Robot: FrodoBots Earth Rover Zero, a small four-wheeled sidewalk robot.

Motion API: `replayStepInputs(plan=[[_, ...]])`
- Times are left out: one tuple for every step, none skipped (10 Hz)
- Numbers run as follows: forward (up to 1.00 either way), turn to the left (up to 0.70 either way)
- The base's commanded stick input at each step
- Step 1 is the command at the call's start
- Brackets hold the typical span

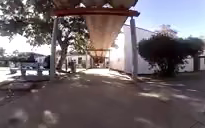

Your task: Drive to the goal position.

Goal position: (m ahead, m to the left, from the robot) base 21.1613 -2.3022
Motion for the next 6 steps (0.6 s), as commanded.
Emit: replayStepInputs(plan=[[1.00,0.05],[1.00,0.12],[1.00,0.31],[1.00,0.11],[1.00,0.01],[1.00,0.01]])
